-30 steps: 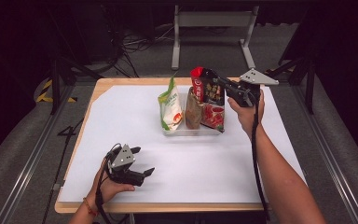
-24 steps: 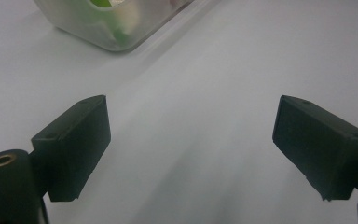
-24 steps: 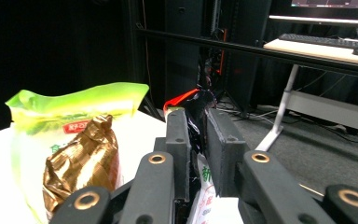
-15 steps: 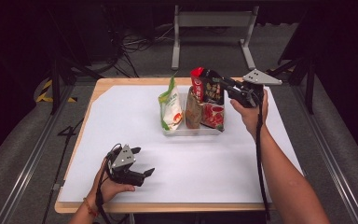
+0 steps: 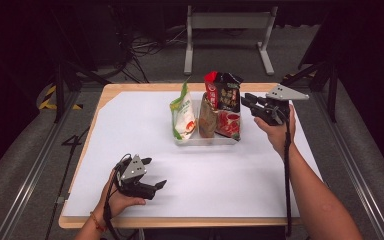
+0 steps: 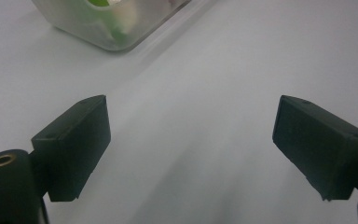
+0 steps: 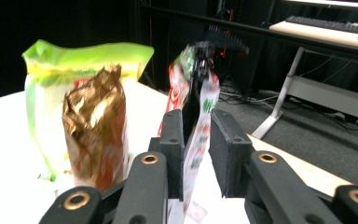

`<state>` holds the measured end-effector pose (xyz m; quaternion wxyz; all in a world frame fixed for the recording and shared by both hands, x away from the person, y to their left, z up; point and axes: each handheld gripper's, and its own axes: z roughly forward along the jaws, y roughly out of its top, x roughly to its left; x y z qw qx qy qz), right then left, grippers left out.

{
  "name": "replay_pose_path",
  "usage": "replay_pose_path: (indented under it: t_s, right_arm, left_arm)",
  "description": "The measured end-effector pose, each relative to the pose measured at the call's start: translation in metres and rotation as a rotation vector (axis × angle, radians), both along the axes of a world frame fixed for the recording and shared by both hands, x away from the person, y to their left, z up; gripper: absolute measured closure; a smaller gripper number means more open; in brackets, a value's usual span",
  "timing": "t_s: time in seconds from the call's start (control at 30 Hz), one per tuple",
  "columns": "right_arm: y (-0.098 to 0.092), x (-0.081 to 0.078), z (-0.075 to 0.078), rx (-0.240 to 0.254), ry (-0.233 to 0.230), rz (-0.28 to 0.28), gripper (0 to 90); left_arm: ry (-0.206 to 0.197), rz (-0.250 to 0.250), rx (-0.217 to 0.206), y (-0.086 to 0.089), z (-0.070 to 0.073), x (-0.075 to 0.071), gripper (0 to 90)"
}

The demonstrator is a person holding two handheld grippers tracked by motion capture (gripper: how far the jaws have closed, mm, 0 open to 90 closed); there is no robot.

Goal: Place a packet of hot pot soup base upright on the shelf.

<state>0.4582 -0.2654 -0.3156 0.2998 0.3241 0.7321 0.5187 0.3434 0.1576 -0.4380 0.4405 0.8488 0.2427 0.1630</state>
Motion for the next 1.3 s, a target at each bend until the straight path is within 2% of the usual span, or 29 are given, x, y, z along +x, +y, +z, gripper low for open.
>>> replay_pose_path:
  t_s: [0.23, 0.27, 0.47, 0.7, 1.0, 1.2, 1.3]
  right_arm:
    - [-0.003, -0.01, -0.009, -0.045, 0.024, 0.026, 76.1]
    - [-0.004, -0.013, -0.013, -0.067, 0.032, 0.03, 77.0]
    - [-0.007, -0.019, -0.028, -0.102, 0.056, 0.035, 79.4]
    - [-0.006, -0.024, -0.042, -0.146, 0.086, 0.055, 81.0]
    - [0.002, -0.026, -0.065, -0.232, 0.145, 0.077, 82.1]
    - [0.005, -0.026, -0.069, -0.23, 0.152, 0.074, 82.7]
    - [0.009, -0.028, -0.072, -0.27, 0.151, 0.062, 83.0]
  left_arm:
    - [0.004, 0.004, 0.001, 0.0, -0.001, 0.001, 12.1]
    - [0.002, -0.001, 0.004, 0.0, -0.001, 0.001, 12.1]
    - [0.002, 0.002, 0.0, 0.0, 0.0, 0.0, 12.0]
    - [0.002, 0.001, 0.001, 0.0, 0.0, 0.0, 12.0]
    - [0.003, -0.003, 0.005, -0.001, 0.0, 0.0, 12.0]
    - [0.005, -0.004, 0.007, -0.001, -0.001, 0.0, 12.0]
    - [0.006, -0.005, 0.01, -0.002, -0.001, 0.001, 12.0]
